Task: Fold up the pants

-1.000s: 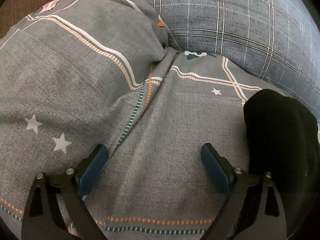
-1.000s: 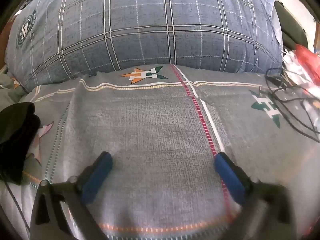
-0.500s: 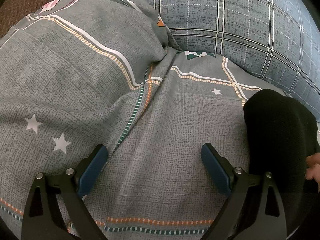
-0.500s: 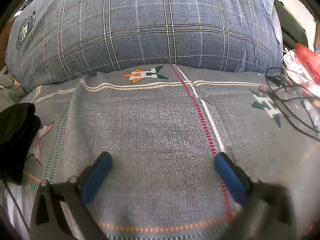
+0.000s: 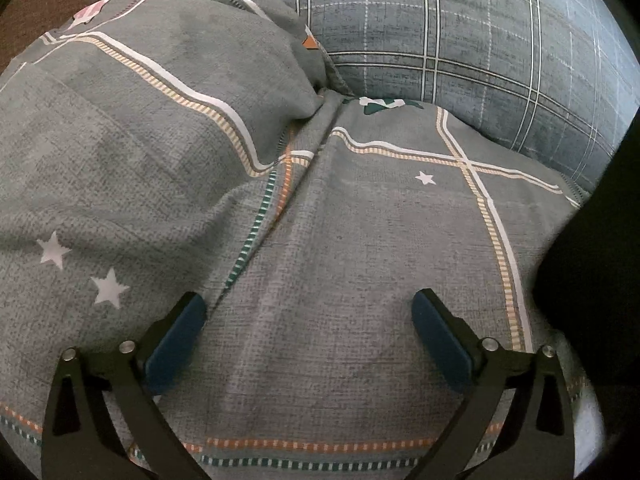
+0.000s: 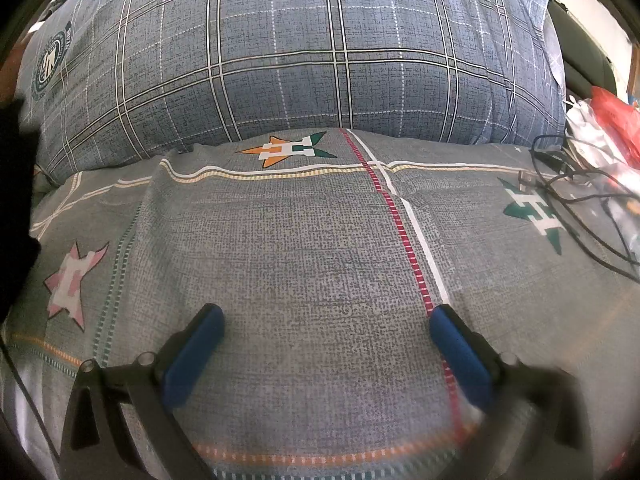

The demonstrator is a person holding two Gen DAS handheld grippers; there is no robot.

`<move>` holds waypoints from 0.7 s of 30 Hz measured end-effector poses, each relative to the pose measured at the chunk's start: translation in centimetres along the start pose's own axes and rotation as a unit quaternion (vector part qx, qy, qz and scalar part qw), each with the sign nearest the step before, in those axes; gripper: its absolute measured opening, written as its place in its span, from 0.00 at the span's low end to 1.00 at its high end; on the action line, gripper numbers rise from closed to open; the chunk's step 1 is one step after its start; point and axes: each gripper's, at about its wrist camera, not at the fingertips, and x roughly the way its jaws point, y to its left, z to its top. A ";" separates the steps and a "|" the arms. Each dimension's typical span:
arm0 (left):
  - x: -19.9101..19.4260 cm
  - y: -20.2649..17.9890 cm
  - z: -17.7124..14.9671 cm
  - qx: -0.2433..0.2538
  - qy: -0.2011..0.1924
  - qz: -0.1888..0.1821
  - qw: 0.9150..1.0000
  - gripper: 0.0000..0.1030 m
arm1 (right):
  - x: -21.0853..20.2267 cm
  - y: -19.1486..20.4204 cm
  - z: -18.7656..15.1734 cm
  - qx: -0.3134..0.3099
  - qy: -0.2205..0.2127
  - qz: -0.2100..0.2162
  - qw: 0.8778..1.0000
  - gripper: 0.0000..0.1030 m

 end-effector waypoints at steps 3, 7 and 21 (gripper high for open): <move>0.0 0.0 0.0 0.000 0.000 0.001 1.000 1.00 | 0.0 0.0 0.0 0.000 0.000 0.000 1.000 1.00; -0.1 0.0 -0.1 0.000 0.000 0.001 1.000 1.00 | 0.0 0.0 0.0 0.000 0.000 0.000 1.000 1.00; -0.1 0.0 0.1 0.001 0.000 0.000 1.000 1.00 | 0.0 -0.1 0.0 0.000 0.000 0.000 1.000 1.00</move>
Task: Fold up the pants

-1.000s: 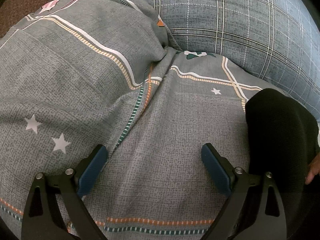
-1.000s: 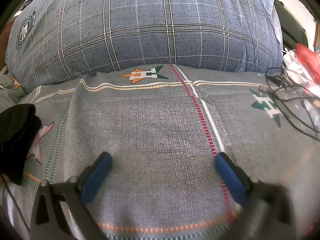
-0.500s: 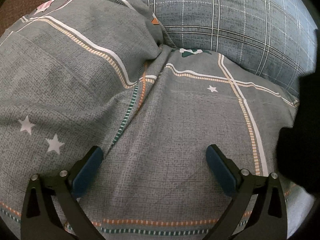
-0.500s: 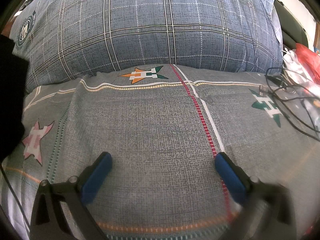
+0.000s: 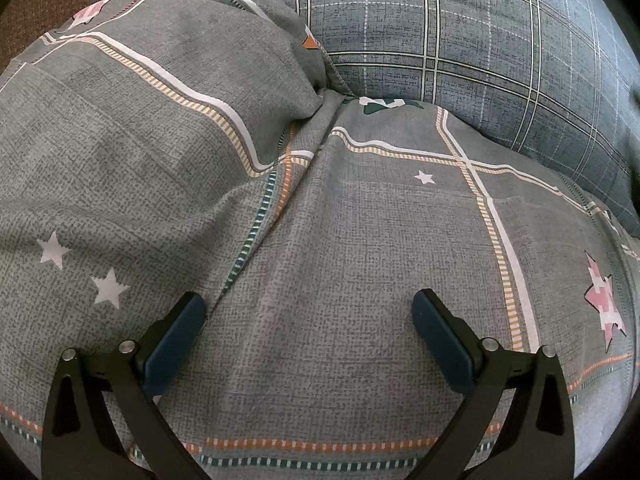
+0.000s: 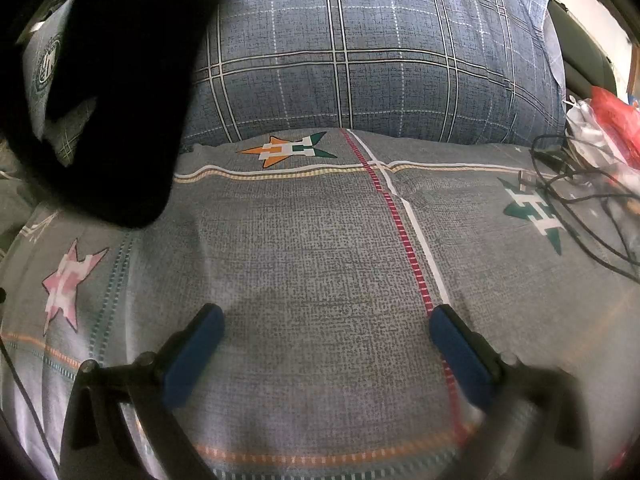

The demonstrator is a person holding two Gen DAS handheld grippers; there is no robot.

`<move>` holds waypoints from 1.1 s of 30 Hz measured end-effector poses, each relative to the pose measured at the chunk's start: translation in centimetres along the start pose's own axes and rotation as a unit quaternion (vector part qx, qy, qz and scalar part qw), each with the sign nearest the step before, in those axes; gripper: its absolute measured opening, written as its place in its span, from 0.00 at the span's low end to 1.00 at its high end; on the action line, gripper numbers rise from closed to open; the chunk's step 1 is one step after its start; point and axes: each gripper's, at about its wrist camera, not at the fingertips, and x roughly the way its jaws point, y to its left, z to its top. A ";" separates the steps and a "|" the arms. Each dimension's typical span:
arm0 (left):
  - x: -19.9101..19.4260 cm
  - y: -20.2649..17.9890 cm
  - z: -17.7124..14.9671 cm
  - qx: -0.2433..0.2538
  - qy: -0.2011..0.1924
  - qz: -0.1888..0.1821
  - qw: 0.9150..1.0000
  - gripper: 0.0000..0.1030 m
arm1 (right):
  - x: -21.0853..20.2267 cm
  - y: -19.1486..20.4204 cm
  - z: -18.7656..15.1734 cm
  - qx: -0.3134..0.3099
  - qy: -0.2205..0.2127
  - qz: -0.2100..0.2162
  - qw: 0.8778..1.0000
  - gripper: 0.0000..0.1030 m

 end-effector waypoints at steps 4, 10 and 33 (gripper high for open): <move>0.0 0.0 0.0 0.000 0.000 0.000 1.000 1.00 | 0.0 0.0 0.0 0.000 0.000 0.000 1.000 1.00; 0.0 0.0 0.0 0.000 0.000 0.000 1.000 1.00 | 0.0 0.0 0.0 0.000 0.000 0.000 1.000 1.00; -0.3 0.1 0.2 -0.001 0.024 -0.002 1.000 1.00 | 0.1 0.4 -0.2 -0.004 0.001 -0.005 1.000 0.99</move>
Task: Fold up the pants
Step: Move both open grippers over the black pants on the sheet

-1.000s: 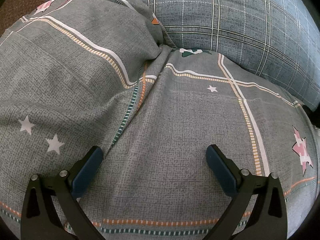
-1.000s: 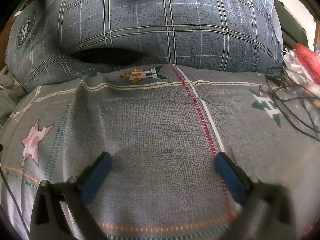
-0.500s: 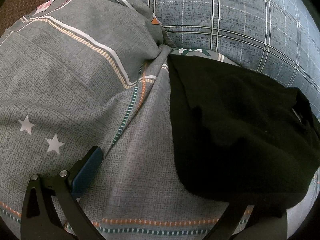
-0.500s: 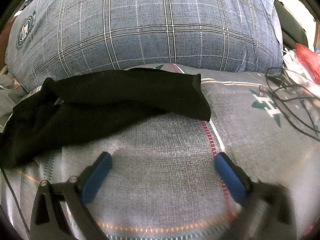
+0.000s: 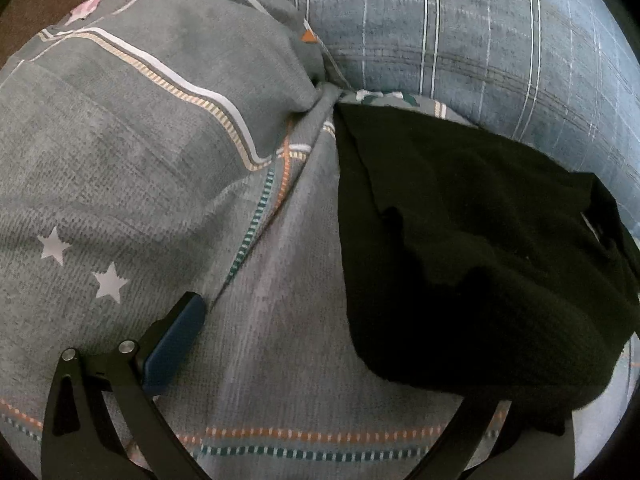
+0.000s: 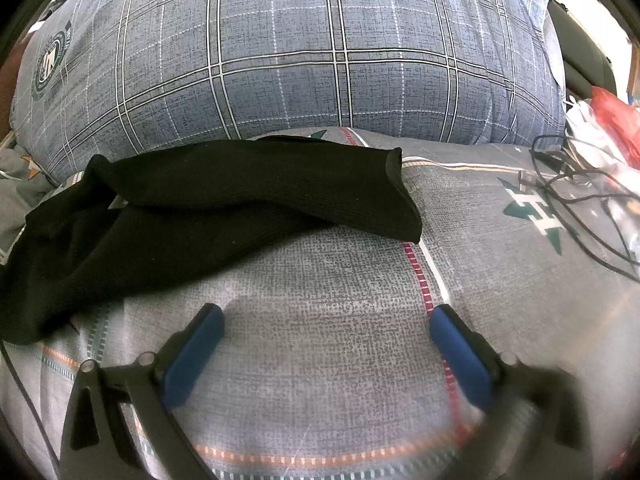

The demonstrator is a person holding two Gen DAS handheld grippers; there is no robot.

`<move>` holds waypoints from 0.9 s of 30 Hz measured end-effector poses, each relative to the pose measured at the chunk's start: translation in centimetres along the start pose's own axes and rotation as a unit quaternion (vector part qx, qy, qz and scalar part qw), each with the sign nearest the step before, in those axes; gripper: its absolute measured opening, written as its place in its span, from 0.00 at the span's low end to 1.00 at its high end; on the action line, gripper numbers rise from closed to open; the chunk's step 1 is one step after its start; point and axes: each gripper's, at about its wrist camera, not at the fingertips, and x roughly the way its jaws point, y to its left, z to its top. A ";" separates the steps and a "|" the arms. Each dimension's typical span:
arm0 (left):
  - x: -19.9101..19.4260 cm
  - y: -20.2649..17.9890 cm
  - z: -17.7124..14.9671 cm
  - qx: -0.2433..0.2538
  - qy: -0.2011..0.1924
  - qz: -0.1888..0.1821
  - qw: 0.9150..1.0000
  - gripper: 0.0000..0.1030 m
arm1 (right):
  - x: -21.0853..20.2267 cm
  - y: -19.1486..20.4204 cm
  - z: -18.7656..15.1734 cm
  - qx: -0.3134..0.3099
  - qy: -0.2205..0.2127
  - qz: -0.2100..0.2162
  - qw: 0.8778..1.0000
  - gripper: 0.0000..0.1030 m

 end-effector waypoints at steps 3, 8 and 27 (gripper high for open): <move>-1.6 -0.2 -0.6 0.000 -0.021 0.030 0.999 1.00 | 0.0 -0.1 0.0 0.000 0.001 0.002 1.000 0.99; -6.2 0.1 -1.6 -0.002 -0.055 -0.003 0.999 1.00 | -1.6 -0.8 -0.2 -0.013 0.011 0.044 0.999 1.00; -5.3 -2.4 -3.7 -0.057 0.010 -0.097 0.994 1.00 | -3.2 -2.5 1.2 0.043 -0.004 0.132 0.990 0.98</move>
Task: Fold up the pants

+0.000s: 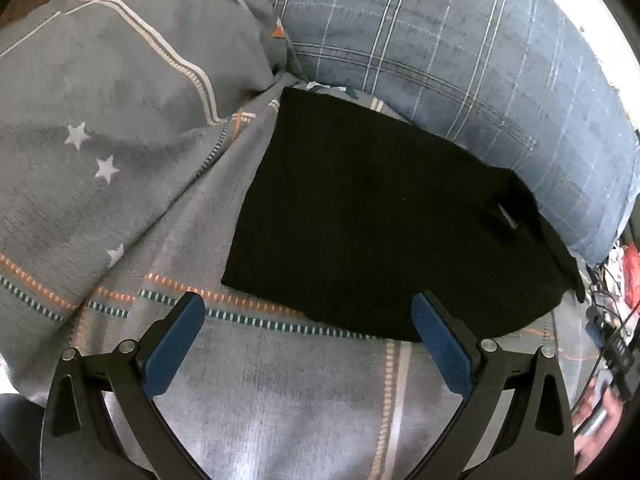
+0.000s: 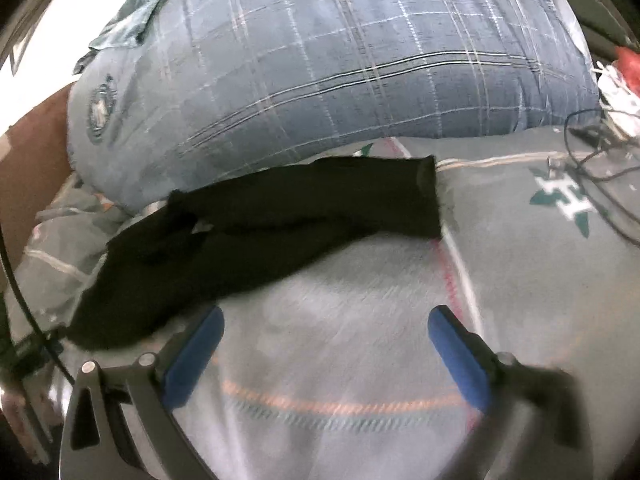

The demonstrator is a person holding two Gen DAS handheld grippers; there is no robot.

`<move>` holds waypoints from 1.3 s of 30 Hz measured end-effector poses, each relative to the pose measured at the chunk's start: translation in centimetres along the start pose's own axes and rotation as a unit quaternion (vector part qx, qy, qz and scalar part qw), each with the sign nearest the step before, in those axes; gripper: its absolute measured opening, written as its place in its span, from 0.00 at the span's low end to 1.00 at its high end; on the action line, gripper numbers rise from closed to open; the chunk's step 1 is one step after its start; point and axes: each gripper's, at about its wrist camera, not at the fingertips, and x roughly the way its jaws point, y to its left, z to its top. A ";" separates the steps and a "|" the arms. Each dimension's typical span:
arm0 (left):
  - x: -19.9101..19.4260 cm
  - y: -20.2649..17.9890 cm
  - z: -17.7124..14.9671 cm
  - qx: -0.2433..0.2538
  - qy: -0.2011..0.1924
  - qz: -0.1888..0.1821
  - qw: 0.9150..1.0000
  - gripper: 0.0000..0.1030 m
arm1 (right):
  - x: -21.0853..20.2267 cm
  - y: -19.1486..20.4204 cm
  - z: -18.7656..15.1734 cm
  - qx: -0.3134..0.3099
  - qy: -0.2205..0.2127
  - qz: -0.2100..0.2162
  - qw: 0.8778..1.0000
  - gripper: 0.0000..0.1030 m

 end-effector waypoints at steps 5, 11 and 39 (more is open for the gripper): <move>1.0 -0.6 0.3 0.001 0.007 0.001 1.000 1.00 | 2.1 0.8 3.0 -0.040 -0.001 -0.014 0.999 0.98; 1.3 -0.9 0.5 0.012 0.005 0.006 1.000 1.00 | 7.5 3.2 4.6 -0.164 0.047 -0.064 0.983 0.59; 0.4 -1.9 -0.4 -0.008 0.008 -0.016 1.000 1.00 | 8.2 -6.6 10.7 0.001 0.050 -0.013 0.999 0.73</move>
